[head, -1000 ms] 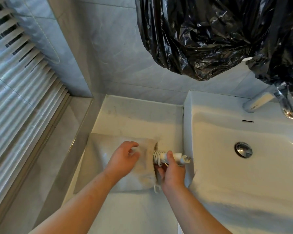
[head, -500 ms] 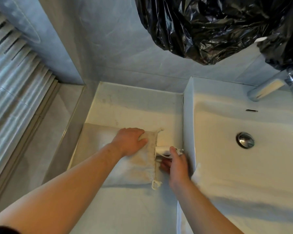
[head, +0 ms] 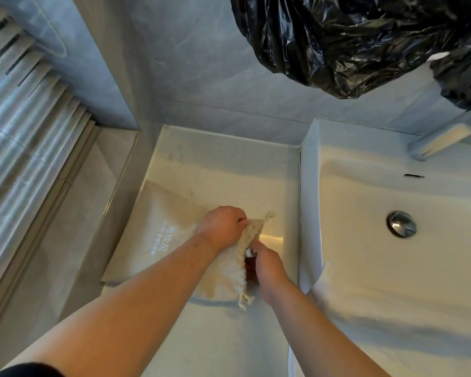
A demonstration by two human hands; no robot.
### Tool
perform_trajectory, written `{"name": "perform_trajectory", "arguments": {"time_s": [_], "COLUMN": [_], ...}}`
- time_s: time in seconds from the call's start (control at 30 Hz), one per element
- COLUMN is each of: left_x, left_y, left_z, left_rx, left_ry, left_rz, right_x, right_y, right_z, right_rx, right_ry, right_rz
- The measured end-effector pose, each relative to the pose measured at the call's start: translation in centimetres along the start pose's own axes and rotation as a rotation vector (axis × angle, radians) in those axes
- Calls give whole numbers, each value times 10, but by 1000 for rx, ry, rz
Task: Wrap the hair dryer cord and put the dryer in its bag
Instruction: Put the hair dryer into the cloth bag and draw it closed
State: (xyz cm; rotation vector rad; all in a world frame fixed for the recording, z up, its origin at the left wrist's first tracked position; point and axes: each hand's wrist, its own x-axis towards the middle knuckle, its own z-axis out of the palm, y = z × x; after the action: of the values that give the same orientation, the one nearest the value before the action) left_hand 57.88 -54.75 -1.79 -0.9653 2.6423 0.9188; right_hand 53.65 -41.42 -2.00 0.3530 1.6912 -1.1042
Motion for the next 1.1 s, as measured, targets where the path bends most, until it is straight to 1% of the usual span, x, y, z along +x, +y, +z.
{"name": "perform_trajectory", "arguments": {"time_s": [0.07,0.13,0.17,0.2,0.27,0.3,0.33,0.37,0.4,0.43,0.47,0.5,0.57,0.63,0.8,0.83,0.87,0.9,0.93,0.97,1.0,1.03,1.07,1.1], "left_x": [-2,-7,-12,-21,-51,-67,-83,-97,-107,-112,-113,-112,-106,-96,-50,-45,-44,-49,-61,-78,-98,-119,-140,-156], "left_y": [-4,-8,-13,-19,-33,-44,-54,-63,-69,-72,-75,-77,-82,-86,-89,-89,-88,-88,-86,-82,-77,-68,-58,-48], "left_z": [-3,-8,-11,-14,-15,-10,-4,1,5,7,9,11,13,10,-16,-19,-20,-18,-12,-2,11,26,41,56], "left_rx": [-37,-81,-101,-126,-156,-101,-26,3,-55,-171,-290,-352,-335,-282,-220,-236,-274,-332,-406,-493,-583,-661,-700,-696], "left_ry": [-11,-17,13,68,244,341,424,472,465,440,411,398,390,362,285,290,334,413,504,576,598,561,476,377], "left_rz": [3,36,51,55,30,-23,-123,-283,-484,-663,-772,-795,-696,-581,-262,-242,-266,-331,-419,-513,-593,-646,-665,-648], "right_x": [-2,0,0,-1,-1,-1,-2,-3,-4,-3,-2,-1,-2,0,-13,-17,-20,-22,-24,-26,-28,-33,-40,-44], "right_y": [-3,-1,1,3,7,7,7,7,6,7,9,11,15,22,37,40,43,43,45,46,47,48,47,49], "right_z": [3,1,-2,-5,-10,-11,-12,-14,-15,-16,-17,-18,-18,-21,-21,-20,-21,-21,-23,-27,-33,-38,-41,-43], "right_rx": [-42,-119,-170,-211,-240,-235,-223,-210,-210,-227,-253,-275,-276,-249,-83,-55,-31,-25,-44,-137,-325,-532,-704,-867], "right_ry": [-7,-2,11,31,71,77,81,80,80,84,89,100,127,136,4,-6,-23,-15,14,92,209,343,421,445], "right_rz": [10,-53,-108,-176,-267,-283,-279,-275,-276,-280,-279,-274,-269,-221,-59,-31,3,40,35,-33,-174,-362,-571,-749]}}
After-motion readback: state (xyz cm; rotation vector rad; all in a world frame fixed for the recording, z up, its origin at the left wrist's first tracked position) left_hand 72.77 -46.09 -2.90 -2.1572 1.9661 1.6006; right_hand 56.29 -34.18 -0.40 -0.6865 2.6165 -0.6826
